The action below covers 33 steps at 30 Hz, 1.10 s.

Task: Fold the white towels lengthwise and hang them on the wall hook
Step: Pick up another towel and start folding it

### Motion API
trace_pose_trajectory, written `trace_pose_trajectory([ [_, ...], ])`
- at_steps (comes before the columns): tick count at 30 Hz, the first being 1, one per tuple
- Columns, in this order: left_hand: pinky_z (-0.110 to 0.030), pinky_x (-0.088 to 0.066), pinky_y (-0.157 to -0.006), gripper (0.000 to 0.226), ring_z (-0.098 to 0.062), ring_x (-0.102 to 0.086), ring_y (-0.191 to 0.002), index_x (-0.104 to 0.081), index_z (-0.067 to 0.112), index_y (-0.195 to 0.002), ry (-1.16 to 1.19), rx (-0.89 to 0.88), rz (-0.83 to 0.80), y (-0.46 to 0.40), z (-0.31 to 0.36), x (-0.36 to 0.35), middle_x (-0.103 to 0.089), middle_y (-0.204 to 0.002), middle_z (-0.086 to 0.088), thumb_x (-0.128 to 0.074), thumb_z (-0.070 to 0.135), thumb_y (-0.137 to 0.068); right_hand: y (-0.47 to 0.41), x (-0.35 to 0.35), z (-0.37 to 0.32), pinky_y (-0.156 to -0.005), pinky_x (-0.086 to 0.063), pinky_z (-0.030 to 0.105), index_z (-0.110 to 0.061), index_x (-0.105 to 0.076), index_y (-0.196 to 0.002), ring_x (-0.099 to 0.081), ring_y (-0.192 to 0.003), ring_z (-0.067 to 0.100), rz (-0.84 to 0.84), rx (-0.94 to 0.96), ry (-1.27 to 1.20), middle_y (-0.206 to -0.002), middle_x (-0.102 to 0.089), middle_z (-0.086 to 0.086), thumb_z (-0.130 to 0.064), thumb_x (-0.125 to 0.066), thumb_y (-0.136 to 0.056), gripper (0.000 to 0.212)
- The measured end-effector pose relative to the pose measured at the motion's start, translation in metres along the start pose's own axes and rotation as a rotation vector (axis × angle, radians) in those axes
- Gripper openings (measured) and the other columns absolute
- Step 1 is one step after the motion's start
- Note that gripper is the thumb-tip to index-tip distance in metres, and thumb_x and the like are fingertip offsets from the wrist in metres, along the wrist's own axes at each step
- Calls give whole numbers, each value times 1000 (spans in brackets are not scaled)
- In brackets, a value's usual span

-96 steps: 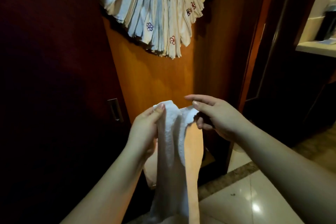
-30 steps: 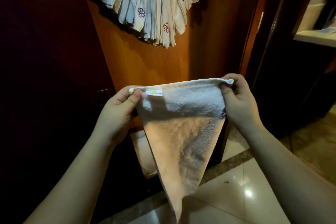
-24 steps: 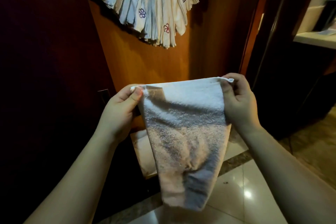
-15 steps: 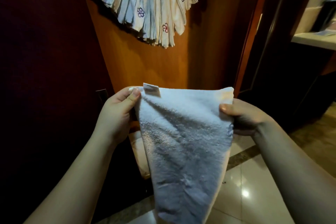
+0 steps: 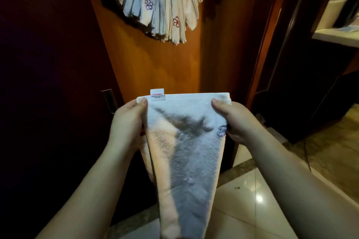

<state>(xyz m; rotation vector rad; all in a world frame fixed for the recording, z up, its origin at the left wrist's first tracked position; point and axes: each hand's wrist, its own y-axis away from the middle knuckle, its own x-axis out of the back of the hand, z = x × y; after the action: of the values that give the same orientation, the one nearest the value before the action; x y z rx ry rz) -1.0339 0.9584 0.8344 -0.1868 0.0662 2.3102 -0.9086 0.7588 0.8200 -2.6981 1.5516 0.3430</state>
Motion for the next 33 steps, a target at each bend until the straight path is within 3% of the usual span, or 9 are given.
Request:
trace_pose_trajectory([
  [3, -38, -58, -77, 28, -28, -74, -89, -75, 12, -101, -8, -82, 105, 25, -12, -11, -78, -93, -8, -49, 23, -105, 24, -22, 8, -83, -57, 38, -14, -73, -97, -74, -86, 20, 206, 95, 237, -91, -77, 2, -37, -54, -100, 30],
  [6, -43, -59, -84, 27, -21, -74, -92, -74, 20, -105, -58, -160, 145, 52, -18, -25, -77, -95, -1, -48, 28, -105, 49, -42, 12, -68, -46, 11, -26, -65, -94, -63, -77, -1, 283, 209, 400, -84, -68, -11, -43, -46, -102, 27],
  [11, -19, -56, -78, 25, -3, -71, -93, -71, 23, -111, -27, -222, 59, 86, -17, -47, -76, -96, 12, -47, 25, -105, 65, -67, 22, -67, -38, -3, -35, -59, -107, -57, -85, -20, 204, 353, 408, -85, -61, -22, -39, -43, -103, 17],
  [15, -10, -52, -74, 25, 0, -71, -94, -69, 14, -117, 71, -196, -39, 94, -12, -58, -76, -98, 12, -47, 15, -103, 63, -72, 26, -79, -50, 9, -40, -62, -112, -64, -95, -9, 89, 384, 332, -97, -72, -17, -43, -44, -101, 22],
  [19, -7, -50, -74, 22, 8, -68, -95, -67, 25, -112, -65, -226, -156, 88, -11, -55, -74, -93, 24, -49, 19, -102, 58, -64, 24, -77, -46, 4, -39, -67, -106, -64, -95, -12, -36, 331, 285, -93, -72, -26, -56, -37, -96, 36],
  [22, -11, -50, -89, 45, 9, -64, -106, -66, 21, -123, -71, -111, -352, 80, -8, -47, -73, -108, 21, -45, 49, -94, 54, -60, 25, -107, -43, 33, -44, -66, -111, -60, -123, 8, -181, 223, 105, -127, -68, -6, -87, -49, -72, 60],
  [24, -30, -44, -110, 72, -5, -60, -122, -63, 14, -131, 52, 13, -427, 74, -6, -43, -69, -127, 5, -36, 64, -86, 51, -53, 24, -116, -34, 46, -38, -57, -129, -54, -131, 17, -236, 258, 92, -138, -60, 2, -87, -54, -71, 76],
  [26, -36, -42, -112, 82, -12, -60, -125, -62, 10, -133, 116, 94, -447, 71, -2, -41, -66, -132, -3, -30, 66, -81, 51, -54, 16, -116, -35, 47, -31, -52, -137, -56, -129, 14, -209, 311, 198, -135, -62, -2, -73, -53, -83, 69],
  [33, -31, -40, -108, 85, -11, -54, -132, -75, 12, -113, 137, 95, -573, 61, 1, -25, -58, -142, 0, -20, 71, -85, 41, -44, 9, -99, -50, 41, -33, -66, -108, -71, -102, 14, -172, 242, 218, -105, -75, -2, -46, -49, -95, 25],
])
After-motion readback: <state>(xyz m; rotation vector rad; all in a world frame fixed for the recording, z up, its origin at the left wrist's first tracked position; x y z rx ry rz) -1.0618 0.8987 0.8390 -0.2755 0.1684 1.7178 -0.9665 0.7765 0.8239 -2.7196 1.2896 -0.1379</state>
